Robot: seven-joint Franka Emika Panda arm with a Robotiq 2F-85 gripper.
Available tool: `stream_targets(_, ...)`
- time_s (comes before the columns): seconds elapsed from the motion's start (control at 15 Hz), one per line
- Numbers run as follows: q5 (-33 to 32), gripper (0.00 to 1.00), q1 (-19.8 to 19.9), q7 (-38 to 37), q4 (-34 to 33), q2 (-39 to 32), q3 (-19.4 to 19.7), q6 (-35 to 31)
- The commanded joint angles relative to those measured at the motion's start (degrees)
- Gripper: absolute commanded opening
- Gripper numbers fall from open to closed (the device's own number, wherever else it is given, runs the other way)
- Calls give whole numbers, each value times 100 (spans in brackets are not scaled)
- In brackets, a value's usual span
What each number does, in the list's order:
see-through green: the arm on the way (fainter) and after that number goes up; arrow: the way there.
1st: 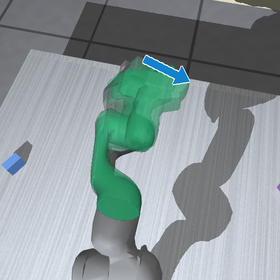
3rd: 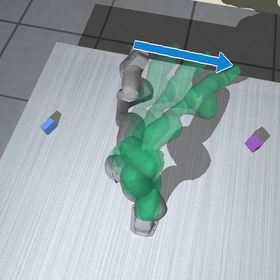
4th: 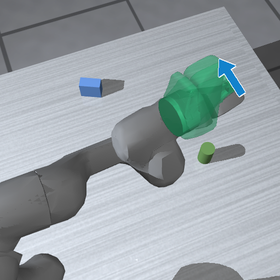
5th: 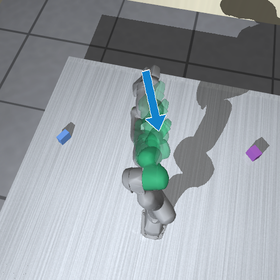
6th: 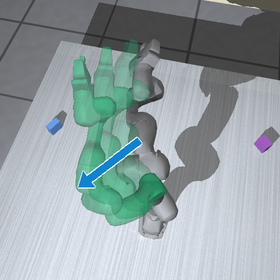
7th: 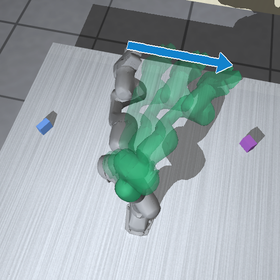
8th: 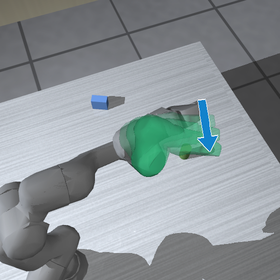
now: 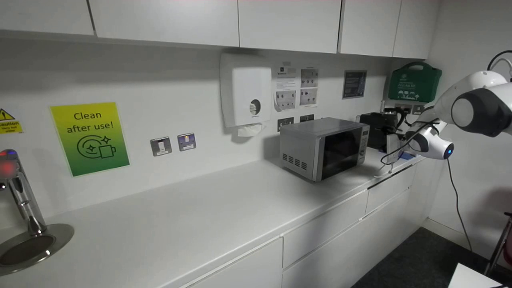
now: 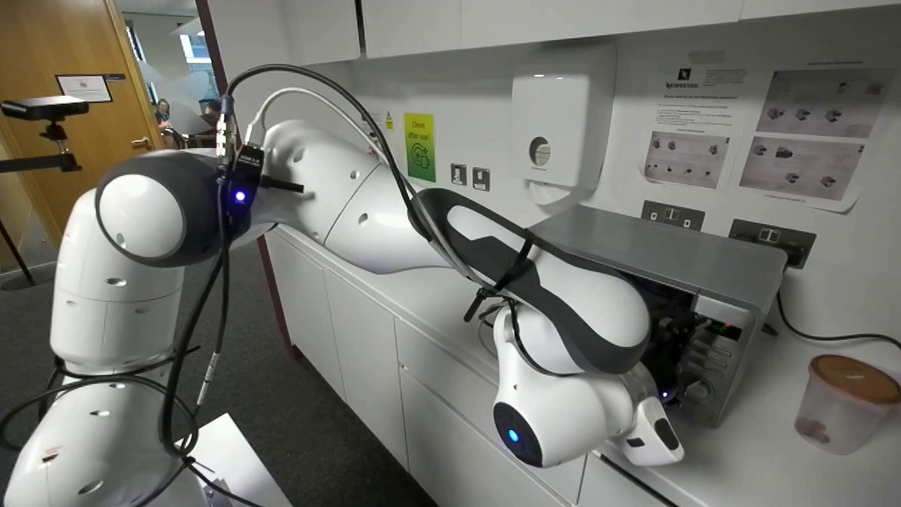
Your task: Press a button on the microwave
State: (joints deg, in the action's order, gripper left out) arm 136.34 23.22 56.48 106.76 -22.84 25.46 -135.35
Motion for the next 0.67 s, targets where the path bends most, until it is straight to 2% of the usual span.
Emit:
stream_targets(0.0, 170, 100, 98, 109, -15, -276, 56, 213)
stream_targets(0.13, 221, 100, 116, 133, -13, -410, 70, 240)
stream_targets(0.2, 204, 75, 131, 119, -18, -475, 70, 259)
stream_targets(0.33, 262, 66, 155, 179, -4, -569, 76, 335)
stream_targets(0.47, 427, 48, 170, 338, 50, -611, 85, 503)
stream_targets(0.6, 711, 34, 217, 581, 127, -628, 76, 951)
